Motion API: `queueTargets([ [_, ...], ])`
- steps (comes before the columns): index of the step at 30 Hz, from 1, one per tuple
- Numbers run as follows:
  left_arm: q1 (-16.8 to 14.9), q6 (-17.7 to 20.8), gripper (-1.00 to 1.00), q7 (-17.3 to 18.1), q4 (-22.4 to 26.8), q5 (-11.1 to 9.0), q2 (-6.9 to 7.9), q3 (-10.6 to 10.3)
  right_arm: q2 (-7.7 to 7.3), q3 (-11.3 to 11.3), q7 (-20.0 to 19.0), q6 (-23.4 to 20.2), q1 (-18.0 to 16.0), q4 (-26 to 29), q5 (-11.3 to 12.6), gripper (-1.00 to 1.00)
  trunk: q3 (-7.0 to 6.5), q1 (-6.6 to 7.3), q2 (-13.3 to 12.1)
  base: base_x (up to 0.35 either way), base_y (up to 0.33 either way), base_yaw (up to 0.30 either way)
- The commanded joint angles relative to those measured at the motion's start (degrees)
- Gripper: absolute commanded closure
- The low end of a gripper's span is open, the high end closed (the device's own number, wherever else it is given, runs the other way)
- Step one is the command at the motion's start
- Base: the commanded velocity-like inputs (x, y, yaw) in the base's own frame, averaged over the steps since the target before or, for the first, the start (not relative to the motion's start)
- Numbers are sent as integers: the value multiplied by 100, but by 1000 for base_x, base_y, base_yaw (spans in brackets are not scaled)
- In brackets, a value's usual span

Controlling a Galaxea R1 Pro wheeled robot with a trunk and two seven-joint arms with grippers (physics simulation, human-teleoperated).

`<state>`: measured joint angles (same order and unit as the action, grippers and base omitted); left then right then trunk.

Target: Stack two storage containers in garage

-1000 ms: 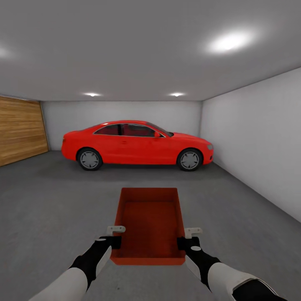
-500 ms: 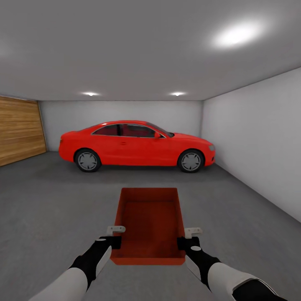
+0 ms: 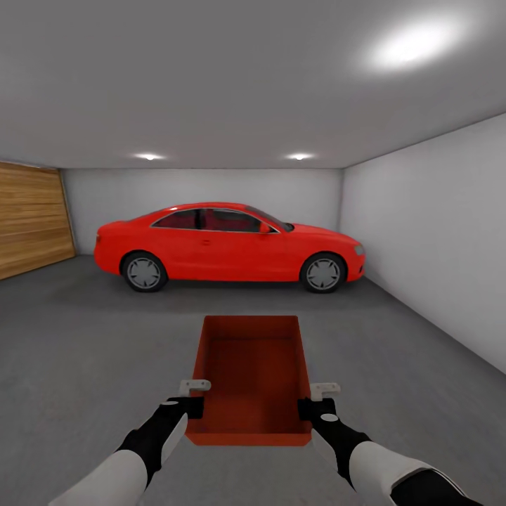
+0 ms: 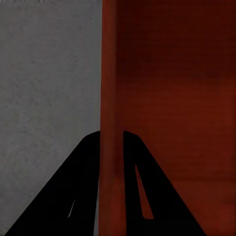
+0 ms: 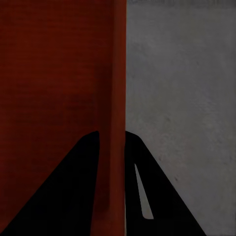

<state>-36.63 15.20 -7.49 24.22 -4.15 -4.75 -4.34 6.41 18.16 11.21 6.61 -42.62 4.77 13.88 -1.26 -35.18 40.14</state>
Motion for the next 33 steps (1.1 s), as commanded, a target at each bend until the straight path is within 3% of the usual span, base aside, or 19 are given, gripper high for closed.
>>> queueTargets([
  [1, -2, 35, 100, -75, 12, -42, 220, 364, 0, -67, -14, 12, -1, 15, 10, 100, 1, -5, 2, 322, 0, 0],
  [33, -2, 35, 100, -69, 3, -42, 213, 364, -8, -67, -13, 15, -1, 17, 13, 100, 1, -5, 2, 322, 0, 0],
])
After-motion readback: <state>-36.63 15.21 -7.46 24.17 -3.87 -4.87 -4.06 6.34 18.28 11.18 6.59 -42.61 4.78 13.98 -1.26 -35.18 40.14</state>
